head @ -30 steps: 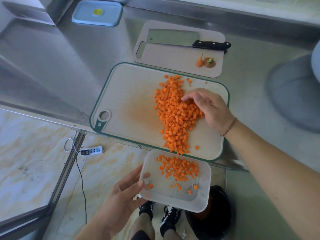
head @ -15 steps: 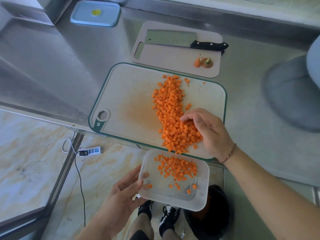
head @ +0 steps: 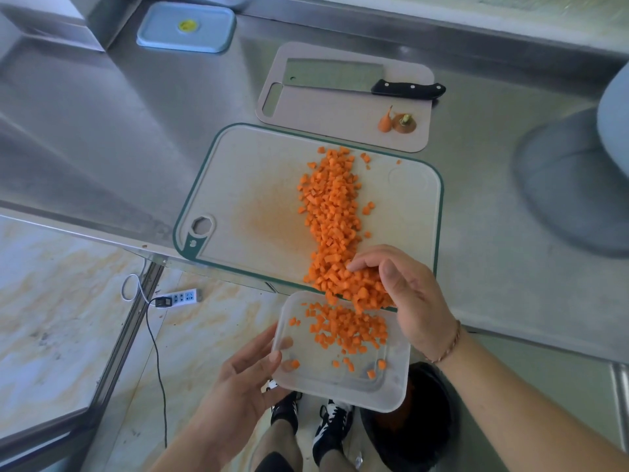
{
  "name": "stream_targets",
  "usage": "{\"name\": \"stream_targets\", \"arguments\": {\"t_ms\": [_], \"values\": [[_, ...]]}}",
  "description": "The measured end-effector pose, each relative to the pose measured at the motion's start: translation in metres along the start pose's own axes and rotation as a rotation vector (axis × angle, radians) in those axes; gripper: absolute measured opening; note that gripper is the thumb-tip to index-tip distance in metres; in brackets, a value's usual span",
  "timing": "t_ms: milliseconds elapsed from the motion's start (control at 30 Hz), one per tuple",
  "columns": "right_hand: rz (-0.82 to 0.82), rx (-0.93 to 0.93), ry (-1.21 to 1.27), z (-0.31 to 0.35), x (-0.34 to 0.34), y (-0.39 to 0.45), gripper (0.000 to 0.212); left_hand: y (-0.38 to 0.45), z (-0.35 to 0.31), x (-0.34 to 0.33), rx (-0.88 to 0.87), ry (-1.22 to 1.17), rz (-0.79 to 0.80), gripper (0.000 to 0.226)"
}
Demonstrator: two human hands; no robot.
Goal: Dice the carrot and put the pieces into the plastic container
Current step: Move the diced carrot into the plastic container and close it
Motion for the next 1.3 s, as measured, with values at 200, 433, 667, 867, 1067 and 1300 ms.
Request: {"name": "stream_targets", "arguments": {"t_ms": [200,433,667,867,1067,1300], "values": [[0.038,-0.01,0.048,0.002,-0.009,-0.014,0.059,-0.001,-0.001,0.0,-0.011,-0.001,-0.018,0.041],[0.083,0.038,0.112,0.006,-0.015,-0.038,0.059,-0.002,-0.003,-0.004,0.01,0.009,0.025,0.06],[-0.037,0.033,0.206,0.006,0.007,-0.018,0.059,0.001,-0.001,-0.002,0.002,0.04,0.062,0.091],[0.072,-0.115,0.021,-0.01,0.0,-0.018,0.075,0.0,0.0,0.001,-0.003,0.022,0.035,0.049],[0.13,-0.075,0.053,-0.006,-0.013,-0.046,0.064,0.001,-0.001,0.0,-0.004,-0.002,0.023,0.042],[-0.077,0.141,0.013,0.018,0.015,0.017,0.063,0.002,0.0,0.002,0.017,0.038,0.062,0.088]]}}
Point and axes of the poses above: each hand's wrist, its own y-axis towards the middle knuckle, its own x-axis out of the back of the hand, z = x × y, the point moved 6 cm from there along y, towards the middle knuckle, and after that the axes turned 3 degrees about z, right-handed, at the moved point
